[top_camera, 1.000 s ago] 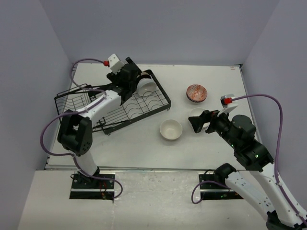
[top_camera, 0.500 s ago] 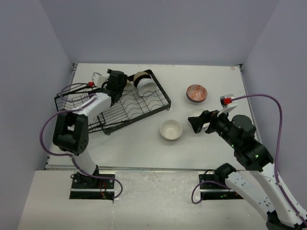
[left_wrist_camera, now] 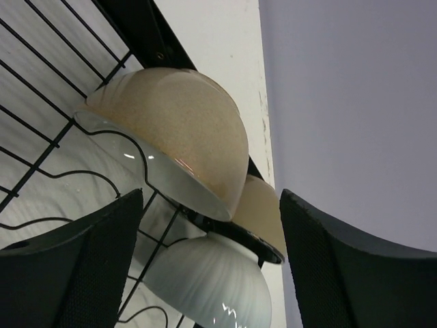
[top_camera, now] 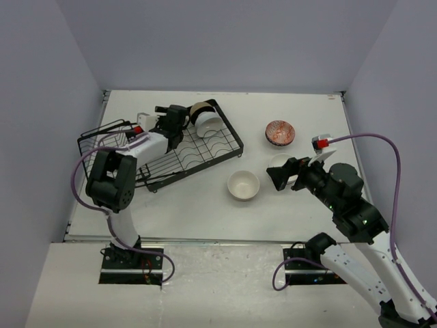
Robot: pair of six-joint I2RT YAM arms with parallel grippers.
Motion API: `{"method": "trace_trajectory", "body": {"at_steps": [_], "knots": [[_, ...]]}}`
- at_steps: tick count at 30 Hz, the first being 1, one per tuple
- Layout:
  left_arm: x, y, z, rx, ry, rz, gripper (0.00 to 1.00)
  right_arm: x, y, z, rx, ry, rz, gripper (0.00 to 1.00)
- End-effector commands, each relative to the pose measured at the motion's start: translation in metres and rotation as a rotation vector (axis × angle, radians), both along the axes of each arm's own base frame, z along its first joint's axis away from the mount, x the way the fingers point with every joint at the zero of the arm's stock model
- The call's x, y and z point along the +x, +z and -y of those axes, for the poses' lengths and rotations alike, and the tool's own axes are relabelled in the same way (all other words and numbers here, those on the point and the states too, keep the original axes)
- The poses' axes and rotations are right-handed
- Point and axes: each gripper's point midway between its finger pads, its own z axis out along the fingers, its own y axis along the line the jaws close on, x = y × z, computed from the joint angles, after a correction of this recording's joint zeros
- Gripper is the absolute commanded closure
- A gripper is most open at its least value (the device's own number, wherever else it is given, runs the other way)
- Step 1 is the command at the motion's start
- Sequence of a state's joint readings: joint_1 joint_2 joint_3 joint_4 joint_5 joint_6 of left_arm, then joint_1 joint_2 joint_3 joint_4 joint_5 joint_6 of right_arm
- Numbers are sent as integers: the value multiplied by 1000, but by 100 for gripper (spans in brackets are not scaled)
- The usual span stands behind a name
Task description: Unload the bowls from the dish rack
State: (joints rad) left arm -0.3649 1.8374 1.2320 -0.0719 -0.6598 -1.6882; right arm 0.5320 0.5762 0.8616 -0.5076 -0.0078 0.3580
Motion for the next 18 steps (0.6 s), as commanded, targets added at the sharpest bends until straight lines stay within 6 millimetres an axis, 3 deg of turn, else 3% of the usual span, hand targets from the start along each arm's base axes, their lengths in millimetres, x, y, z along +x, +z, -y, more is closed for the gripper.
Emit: {"method": "trace_trajectory", "body": {"at_steps": [1, 7, 8, 10, 16, 18], "knots": [[13, 17, -13, 25, 126, 89, 26, 1, 6, -6, 7, 27, 24, 1], [20, 16, -19, 77, 211, 132, 46, 0, 6, -6, 8, 33, 26, 1], [22, 13, -20, 89, 216, 127, 56, 0, 6, -6, 8, 35, 26, 1], [27, 13, -18, 82, 219, 131, 60, 0, 6, -7, 8, 36, 26, 1], [32, -10, -17, 67, 255, 96, 76, -1, 6, -8, 9, 45, 27, 1], [30, -19, -16, 53, 256, 76, 87, -2, 7, -7, 10, 45, 28, 1]]}}
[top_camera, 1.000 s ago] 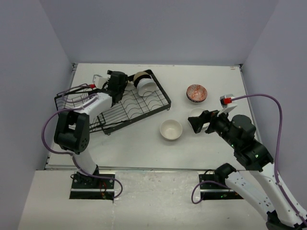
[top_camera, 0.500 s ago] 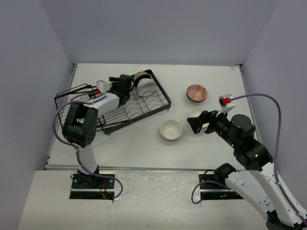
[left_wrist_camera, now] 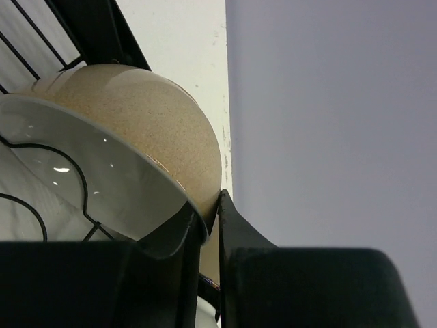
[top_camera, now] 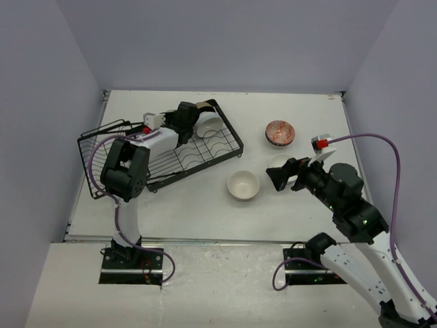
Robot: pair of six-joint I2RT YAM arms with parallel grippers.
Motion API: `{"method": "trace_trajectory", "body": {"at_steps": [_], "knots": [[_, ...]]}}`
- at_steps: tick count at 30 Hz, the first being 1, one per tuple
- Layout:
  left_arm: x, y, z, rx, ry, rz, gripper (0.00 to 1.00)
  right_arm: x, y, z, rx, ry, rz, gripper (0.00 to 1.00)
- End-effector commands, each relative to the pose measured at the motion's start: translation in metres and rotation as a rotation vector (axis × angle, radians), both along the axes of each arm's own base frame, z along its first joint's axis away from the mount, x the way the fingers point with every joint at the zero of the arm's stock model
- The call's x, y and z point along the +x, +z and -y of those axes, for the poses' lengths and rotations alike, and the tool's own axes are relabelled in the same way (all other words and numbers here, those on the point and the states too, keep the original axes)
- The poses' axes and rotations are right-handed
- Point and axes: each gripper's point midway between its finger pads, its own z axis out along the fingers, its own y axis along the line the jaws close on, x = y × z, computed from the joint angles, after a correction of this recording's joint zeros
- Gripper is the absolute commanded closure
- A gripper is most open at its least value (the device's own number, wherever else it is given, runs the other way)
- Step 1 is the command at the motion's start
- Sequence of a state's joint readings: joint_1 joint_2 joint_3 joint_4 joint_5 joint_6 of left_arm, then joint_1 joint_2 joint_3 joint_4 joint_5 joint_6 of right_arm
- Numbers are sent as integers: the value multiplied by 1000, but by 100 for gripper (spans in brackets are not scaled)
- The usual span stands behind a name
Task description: Unload the bowls from the dish rack
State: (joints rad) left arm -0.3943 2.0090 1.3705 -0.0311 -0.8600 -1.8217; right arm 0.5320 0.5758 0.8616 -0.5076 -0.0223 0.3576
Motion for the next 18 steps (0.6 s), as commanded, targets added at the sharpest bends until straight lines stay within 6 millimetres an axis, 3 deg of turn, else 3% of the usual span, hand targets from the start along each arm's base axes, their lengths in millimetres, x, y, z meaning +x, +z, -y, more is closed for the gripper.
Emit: {"method": "trace_trajectory", "body": {"at_steps": [1, 2, 8, 10, 11, 12, 18], "knots": [[-7, -18, -13, 34, 70, -46, 92, -1, 7, -6, 9, 34, 32, 1], [-9, -25, -13, 28, 71, -55, 100, -1, 7, -6, 10, 37, 31, 1], [-19, -32, -15, 34, 83, -55, 100, -2, 8, -7, 13, 42, 35, 1], [-14, -12, -15, 61, 75, 19, 100, -2, 7, -7, 13, 43, 33, 1], [-20, -19, -18, 89, 67, 18, 100, -2, 8, -7, 14, 42, 35, 1], [-13, 4, -14, 99, 46, 103, 100, -2, 8, -7, 14, 42, 36, 1], [-18, 39, -15, 161, -9, 347, 100, -2, 7, -8, 12, 46, 34, 1]]}}
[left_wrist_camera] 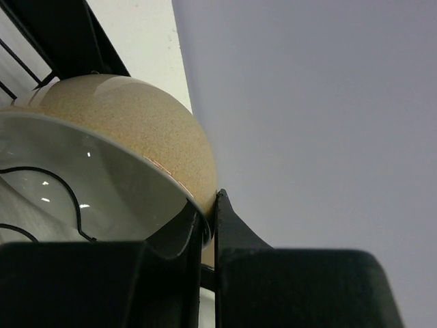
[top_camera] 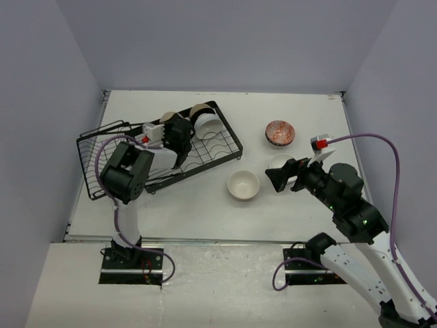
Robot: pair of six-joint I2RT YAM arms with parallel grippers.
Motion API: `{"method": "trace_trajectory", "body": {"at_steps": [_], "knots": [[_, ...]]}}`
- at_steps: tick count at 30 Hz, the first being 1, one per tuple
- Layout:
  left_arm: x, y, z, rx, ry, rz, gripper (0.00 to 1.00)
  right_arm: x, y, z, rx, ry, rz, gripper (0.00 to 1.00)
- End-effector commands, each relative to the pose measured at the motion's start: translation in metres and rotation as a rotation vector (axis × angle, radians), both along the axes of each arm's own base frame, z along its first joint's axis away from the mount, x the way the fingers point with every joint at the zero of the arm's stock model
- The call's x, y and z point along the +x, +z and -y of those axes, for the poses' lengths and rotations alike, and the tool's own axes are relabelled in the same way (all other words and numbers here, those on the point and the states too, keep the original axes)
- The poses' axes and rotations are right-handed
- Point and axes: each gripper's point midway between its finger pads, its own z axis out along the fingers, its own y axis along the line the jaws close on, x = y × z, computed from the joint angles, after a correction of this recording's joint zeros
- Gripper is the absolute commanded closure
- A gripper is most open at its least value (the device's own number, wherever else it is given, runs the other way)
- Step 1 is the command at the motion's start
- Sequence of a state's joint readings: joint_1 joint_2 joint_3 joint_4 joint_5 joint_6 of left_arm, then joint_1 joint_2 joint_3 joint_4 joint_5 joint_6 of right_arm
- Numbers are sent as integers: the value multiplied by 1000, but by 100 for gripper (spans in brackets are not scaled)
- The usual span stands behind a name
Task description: Unload the bowls from the dish rack
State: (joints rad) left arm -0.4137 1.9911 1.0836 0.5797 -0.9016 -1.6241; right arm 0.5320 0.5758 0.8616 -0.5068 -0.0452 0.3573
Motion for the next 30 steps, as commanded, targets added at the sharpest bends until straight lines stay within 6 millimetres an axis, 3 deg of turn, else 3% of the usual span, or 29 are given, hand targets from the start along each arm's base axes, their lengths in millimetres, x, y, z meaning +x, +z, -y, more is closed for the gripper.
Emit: {"method": "trace_trajectory", "body": {"at_steps": [1, 8, 12, 23, 30], "knots": [[-8, 36, -15, 145, 27, 129, 100, 1, 7, -5, 8, 24, 36, 1], [-4, 58, -2, 188, -39, 287, 100, 0, 8, -5, 9, 26, 37, 1], [-1, 67, 5, 222, -64, 294, 100, 1, 6, -5, 5, 26, 34, 1], [-3, 118, 26, 425, -134, 376, 100, 1, 6, -4, 5, 24, 34, 1], [-2, 120, 34, 541, -171, 368, 100, 0, 6, -5, 5, 27, 32, 1]]}}
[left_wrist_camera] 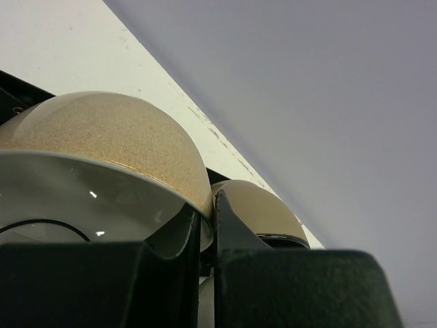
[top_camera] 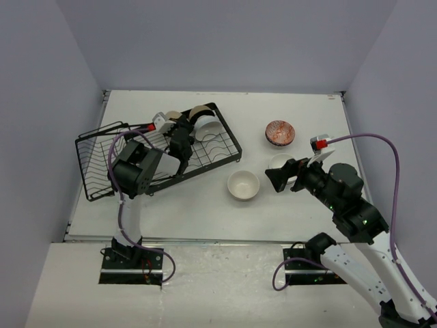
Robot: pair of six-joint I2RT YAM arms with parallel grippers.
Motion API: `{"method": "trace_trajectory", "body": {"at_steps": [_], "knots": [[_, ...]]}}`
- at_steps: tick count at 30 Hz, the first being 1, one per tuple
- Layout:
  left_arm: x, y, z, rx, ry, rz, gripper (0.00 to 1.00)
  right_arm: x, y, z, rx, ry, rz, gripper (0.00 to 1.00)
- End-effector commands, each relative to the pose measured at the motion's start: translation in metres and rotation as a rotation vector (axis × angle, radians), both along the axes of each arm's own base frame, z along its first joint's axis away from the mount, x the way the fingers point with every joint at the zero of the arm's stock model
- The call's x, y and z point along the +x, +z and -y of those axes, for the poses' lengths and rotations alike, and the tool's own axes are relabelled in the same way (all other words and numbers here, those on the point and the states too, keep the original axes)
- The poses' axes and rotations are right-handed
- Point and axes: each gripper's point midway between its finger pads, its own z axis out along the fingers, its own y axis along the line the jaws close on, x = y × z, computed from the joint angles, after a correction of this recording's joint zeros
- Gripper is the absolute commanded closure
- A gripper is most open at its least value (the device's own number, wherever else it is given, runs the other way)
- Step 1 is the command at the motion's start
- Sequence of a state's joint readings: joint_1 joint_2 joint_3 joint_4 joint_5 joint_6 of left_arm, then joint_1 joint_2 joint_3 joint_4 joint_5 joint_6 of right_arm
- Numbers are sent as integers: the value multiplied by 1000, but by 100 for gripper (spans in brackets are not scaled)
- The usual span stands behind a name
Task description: Unload the bowls from the dish rack
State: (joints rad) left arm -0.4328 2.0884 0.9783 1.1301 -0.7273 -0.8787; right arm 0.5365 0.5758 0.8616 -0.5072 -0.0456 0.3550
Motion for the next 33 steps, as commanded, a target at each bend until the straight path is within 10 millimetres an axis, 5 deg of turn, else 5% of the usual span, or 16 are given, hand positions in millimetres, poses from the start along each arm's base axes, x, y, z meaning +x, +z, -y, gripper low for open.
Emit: {"method": "trace_trajectory", "body": {"at_steps": [1, 14, 21, 33], "knots": [[-1, 124, 5, 0, -14, 369, 100, 1, 6, -4, 7, 24, 31, 1], [4, 160, 14, 181, -52, 401, 100, 1, 6, -5, 5, 25, 31, 1], [-5, 173, 2, 168, -9, 413, 100, 0, 5, -5, 6, 28, 28, 1], [-14, 155, -27, 61, 290, 220, 100, 1, 3, -7, 3, 33, 21, 1]]}}
